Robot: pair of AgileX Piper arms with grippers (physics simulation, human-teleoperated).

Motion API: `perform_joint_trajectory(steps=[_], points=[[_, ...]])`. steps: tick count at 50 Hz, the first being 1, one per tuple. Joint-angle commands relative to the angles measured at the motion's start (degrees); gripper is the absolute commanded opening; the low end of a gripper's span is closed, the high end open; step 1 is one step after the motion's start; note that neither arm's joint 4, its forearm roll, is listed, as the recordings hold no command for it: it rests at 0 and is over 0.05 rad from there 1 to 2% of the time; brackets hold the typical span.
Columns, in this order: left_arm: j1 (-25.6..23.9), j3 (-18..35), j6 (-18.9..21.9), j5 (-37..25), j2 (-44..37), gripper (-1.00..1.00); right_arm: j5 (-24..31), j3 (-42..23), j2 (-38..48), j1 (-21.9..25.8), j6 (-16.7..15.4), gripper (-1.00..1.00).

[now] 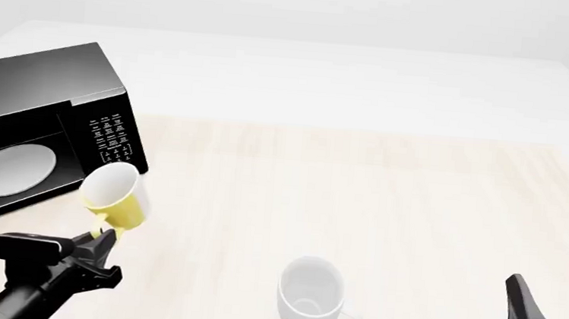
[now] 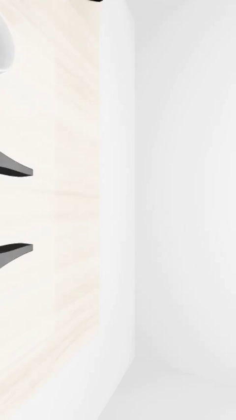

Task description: Put the yellow and white mug in the microwave and close it.

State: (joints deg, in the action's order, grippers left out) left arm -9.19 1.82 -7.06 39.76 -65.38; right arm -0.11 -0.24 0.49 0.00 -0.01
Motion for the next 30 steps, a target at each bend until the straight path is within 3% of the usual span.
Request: perform_joint_trajectory(steps=[1, 30], points=[[5.6, -0.2, 2.2, -1.3, 3.7, -1.0, 0.0, 0.0, 0.0, 0.0, 0.0, 1.0], [20.5, 0.8, 2.9, 4.0, -2.2, -1.0, 0.0, 0.0, 0.0, 0.0, 0.0, 1.0]])
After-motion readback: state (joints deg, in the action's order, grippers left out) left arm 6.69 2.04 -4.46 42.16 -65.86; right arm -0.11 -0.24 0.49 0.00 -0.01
